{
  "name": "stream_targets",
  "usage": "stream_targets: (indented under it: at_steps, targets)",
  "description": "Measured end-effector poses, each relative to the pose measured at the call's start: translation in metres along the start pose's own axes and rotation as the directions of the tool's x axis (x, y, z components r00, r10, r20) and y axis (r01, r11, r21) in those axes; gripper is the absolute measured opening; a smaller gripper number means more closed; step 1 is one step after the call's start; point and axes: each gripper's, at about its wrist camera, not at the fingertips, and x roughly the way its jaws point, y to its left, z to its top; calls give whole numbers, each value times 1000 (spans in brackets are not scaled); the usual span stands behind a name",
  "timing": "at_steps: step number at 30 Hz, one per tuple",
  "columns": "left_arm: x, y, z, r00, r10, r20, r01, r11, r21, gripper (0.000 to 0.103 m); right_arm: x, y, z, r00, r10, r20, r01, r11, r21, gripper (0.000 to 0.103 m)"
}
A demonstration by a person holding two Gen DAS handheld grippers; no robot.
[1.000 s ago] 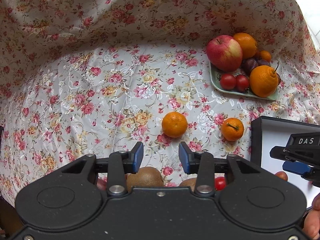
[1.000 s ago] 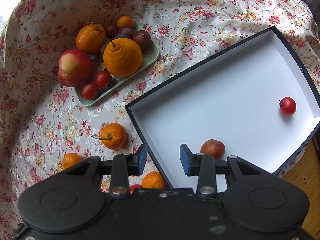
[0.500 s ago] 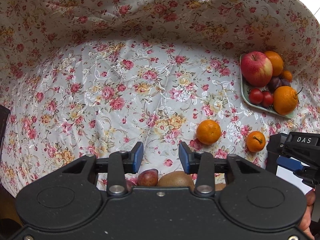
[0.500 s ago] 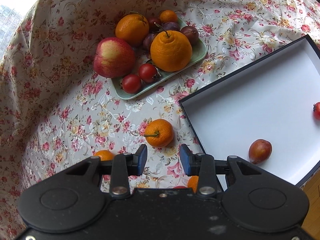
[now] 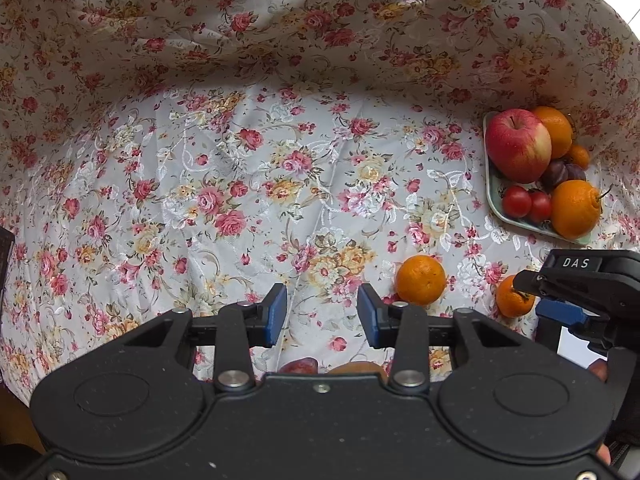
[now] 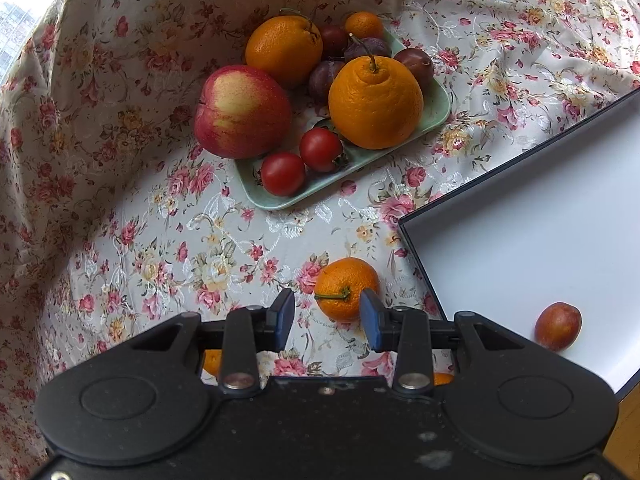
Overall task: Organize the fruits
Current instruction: 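Move the right tool to a tangerine while the left tool moves toward the kiwis, then close the right tool on the tangerine and lift it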
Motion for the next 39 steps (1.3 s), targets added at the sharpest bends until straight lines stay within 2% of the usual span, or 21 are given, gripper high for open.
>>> stream_targets:
  at_steps: [14,21,29,32,36,39]
  targets:
    - [11,-2,13,1000,-9,-15,9,1000,-17,49,30,9,10,994,-112,-18,111,993,-35,43]
    - [16,-7,13,1000,-6,-26,6,1000,3,49,40,15,9,990,-138,-29,136,989,-65,47]
    - [17,-7,12,1000,3,-30,-2,1000,9,49,49,17,6,986,-161,-42,158,985,-62,47]
    - [16,-7,11,1000,-1,-30,2,1000,11,49,46,17,4,988,-147,-41,145,988,-48,46]
    - [15,-7,10,1000,0,-31,0,1000,19,49,37,18,3,994,-80,-69,78,996,-32,45]
    - [17,-6,9,999,3,-38,-2,1000,22,49,25,24,-1,997,-61,-50,58,997,-59,45]
